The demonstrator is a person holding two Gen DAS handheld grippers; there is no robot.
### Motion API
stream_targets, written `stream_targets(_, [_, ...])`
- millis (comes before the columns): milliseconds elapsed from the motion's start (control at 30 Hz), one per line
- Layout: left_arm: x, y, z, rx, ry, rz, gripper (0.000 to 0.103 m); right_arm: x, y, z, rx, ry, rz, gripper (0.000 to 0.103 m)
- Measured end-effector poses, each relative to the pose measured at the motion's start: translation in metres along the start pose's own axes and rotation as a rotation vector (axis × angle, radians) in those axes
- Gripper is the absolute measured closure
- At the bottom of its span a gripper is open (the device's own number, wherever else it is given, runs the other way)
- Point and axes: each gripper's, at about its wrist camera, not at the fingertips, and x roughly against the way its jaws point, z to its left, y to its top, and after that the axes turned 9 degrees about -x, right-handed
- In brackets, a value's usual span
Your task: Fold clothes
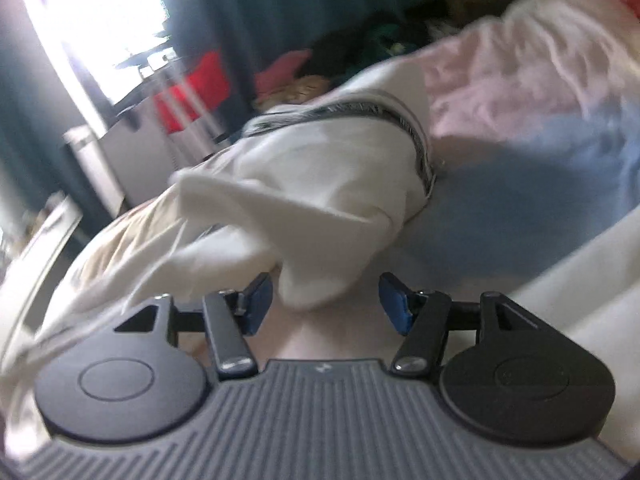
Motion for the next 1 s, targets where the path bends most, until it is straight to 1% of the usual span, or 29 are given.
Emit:
stream_targets(33, [-0.003,-0.001,0.006,0.029,-0.001,0.007,0.018,-0.012,0.005,0.0,-0.037,-0.02,-0.004,0.042])
stream_targets(100, [-0.01,-0.002,0.017,0.09,-0.011,0.029,0.018,-0.026,0.015,-0.006,-0.109,-0.028,-0.013,0.042])
stream_targets(133, [-0.014,-0.002,0.022,0.113,-0.016,0.037,0.018,-0.029,0.021,-0.009,-0.137,-0.034,-0.017,0.045])
stream_targets(167, [-0.017,-0.001,0.026,0.136,-0.02,0.045,0.018,-0.031,0.03,-0.011,-0.149,-0.055,-0.021,0.066])
stream_targets(200, [-0.019,0.0,0.03,0.158,-0.02,0.048,0.018,-0.031,0.039,-0.012,-0.142,-0.086,-0.021,0.08])
stream_targets(233, [-0.02,0.0,0.032,0.176,-0.019,0.05,0.018,-0.029,0.051,-0.013,-0.121,-0.12,-0.027,0.082])
stream_targets(267, [-0.021,0.001,0.034,0.19,-0.018,0.055,0.018,-0.025,0.063,-0.012,-0.081,-0.139,-0.045,0.085])
stream_targets(367, [-0.021,0.002,0.037,0.222,-0.036,0.07,0.018,-0.008,0.104,0.0,0.171,-0.258,-0.143,0.09])
stream_targets(433, [-0.019,0.002,0.037,0.222,-0.043,0.064,0.018,0.004,0.134,0.007,0.321,-0.331,-0.203,0.09])
stream_targets(500, [-0.017,0.002,0.035,0.207,-0.035,0.06,0.018,0.016,0.164,0.016,0.434,-0.382,-0.267,0.09])
stream_targets(533, [-0.017,0.002,0.034,0.203,-0.035,0.063,0.018,0.023,0.173,0.019,0.493,-0.397,-0.313,0.09])
stream_targets(567, [-0.018,0.002,0.032,0.2,-0.036,0.067,0.018,0.028,0.178,0.021,0.568,-0.406,-0.366,0.09])
stream_targets(600, [-0.019,0.001,0.031,0.196,-0.041,0.072,0.018,0.031,0.177,0.02,0.636,-0.413,-0.4,0.09])
stream_targets(667, [-0.019,0.001,0.028,0.188,-0.042,0.076,0.018,0.031,0.164,0.012,0.797,-0.474,-0.446,0.089])
stream_targets(700, [-0.019,0.001,0.027,0.183,-0.041,0.079,0.018,0.029,0.156,0.001,0.844,-0.499,-0.444,0.088])
stream_targets(767, [-0.019,0.0,0.024,0.173,-0.043,0.082,0.018,0.022,0.137,-0.027,0.875,-0.548,-0.366,0.086])
stream_targets(800, [-0.019,0.0,0.023,0.169,-0.045,0.083,0.018,0.019,0.129,-0.043,0.85,-0.562,-0.311,0.085])
stream_targets(833, [-0.019,0.0,0.022,0.165,-0.045,0.085,0.018,0.019,0.123,-0.061,0.784,-0.563,-0.253,0.085])
stream_targets(900, [-0.019,-0.001,0.02,0.159,-0.045,0.085,0.018,0.028,0.114,-0.096,0.561,-0.519,-0.137,0.08])
stream_targets(933, [-0.019,-0.002,0.019,0.157,-0.048,0.087,0.018,0.037,0.109,-0.114,0.407,-0.472,-0.089,0.08])
stream_targets(967, [-0.02,-0.002,0.017,0.156,-0.05,0.088,0.018,0.049,0.103,-0.128,0.271,-0.409,-0.076,0.08])
stream_targets(1000, [-0.02,-0.003,0.016,0.155,-0.052,0.09,0.018,0.062,0.097,-0.141,0.138,-0.347,-0.064,0.077])
